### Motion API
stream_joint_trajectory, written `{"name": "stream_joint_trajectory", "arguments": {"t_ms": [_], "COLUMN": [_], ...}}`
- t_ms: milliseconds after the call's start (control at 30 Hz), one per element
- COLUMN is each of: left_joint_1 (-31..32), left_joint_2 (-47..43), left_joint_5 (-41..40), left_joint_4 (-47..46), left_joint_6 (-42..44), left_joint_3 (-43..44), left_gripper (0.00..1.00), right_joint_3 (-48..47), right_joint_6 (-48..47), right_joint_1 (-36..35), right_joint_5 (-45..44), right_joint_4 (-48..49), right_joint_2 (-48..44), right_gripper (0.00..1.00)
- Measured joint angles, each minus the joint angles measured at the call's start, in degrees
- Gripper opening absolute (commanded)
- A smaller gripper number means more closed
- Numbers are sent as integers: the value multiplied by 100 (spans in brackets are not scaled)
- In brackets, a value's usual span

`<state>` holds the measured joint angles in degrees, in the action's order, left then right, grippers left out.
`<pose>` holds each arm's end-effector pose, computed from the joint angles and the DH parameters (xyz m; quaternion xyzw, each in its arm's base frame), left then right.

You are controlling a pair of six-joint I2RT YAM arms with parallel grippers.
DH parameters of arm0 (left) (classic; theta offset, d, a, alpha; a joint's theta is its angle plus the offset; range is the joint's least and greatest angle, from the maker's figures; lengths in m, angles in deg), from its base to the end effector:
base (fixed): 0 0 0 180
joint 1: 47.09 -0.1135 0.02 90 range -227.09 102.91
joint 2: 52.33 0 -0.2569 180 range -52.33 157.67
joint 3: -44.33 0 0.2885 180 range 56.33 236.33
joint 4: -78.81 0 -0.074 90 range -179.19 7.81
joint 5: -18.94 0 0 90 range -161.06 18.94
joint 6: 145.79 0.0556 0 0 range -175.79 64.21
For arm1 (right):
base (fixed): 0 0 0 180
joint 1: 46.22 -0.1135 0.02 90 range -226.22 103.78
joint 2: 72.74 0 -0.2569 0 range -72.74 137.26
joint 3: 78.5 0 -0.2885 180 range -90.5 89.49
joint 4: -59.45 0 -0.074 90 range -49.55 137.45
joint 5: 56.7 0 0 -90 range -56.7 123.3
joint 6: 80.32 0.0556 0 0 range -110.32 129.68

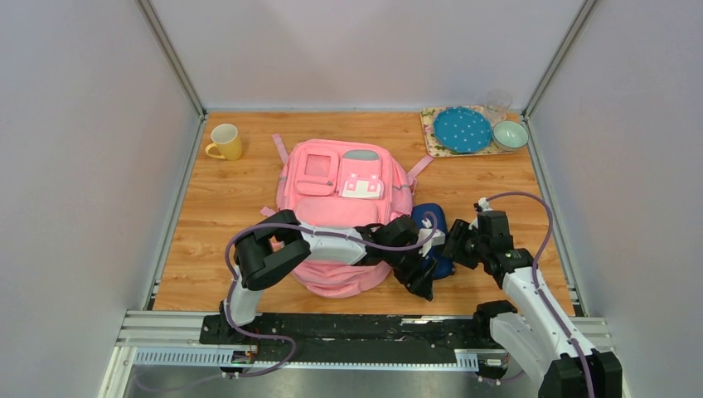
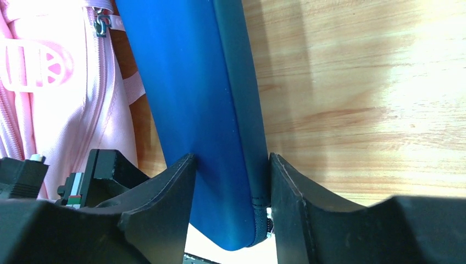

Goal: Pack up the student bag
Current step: Pick up the stationery from the center of the board.

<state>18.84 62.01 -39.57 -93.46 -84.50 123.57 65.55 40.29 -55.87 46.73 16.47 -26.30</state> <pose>0.1574 -0.4236 0.0991 0.3844 0.8013 -0.4517 0.0782 0.1978 0.0467 0.1442 0.1355 0.9340 0.2114 0.2540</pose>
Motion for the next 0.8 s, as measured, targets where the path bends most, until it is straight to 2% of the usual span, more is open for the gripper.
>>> {"name": "stream_joint_trajectory", "arguments": {"t_ms": [67, 167, 300, 367, 400, 467, 500, 633, 733, 800], "left_joint_1": [0, 2, 0, 0, 2, 2, 2, 7, -2, -4], "left_joint_2": [-2, -4, -15, -24, -31, -37, -39, -59, -74, -76], "left_joint_5": [0, 0, 0, 0, -2, -7, -7, -94, -177, -223], "left_joint_4": [4, 13, 46, 74, 87, 107, 105, -48, -111, -87], "left_joint_6": [0, 0, -11, -15, -15, -13, -11, 13, 13, 11], "left_joint_3": [0, 0, 0, 0, 0, -2, 0, -2, -2, -2], "left_gripper": [75, 75, 75, 75, 75, 75, 75, 75, 75, 75], "right_joint_3": [0, 0, -2, -15, -24, -48, -57, -66, -66, -66], "right_joint_6": [-2, -4, -17, -39, -44, -15, 26, 197, 260, 256], "right_joint_1": [0, -2, -9, -9, -11, -20, -33, -120, -138, -142], "right_joint_5": [35, 111, 118, 94, 94, 90, 105, 149, 166, 173], "right_joint_4": [2, 33, 26, -20, -55, -129, -146, -201, -214, -219], "right_joint_2": [-44, -33, -48, -96, -186, -422, -579, -977, -758, -472], "right_gripper": [57, 57, 48, 47, 49, 62, 64, 66, 65, 60]}}
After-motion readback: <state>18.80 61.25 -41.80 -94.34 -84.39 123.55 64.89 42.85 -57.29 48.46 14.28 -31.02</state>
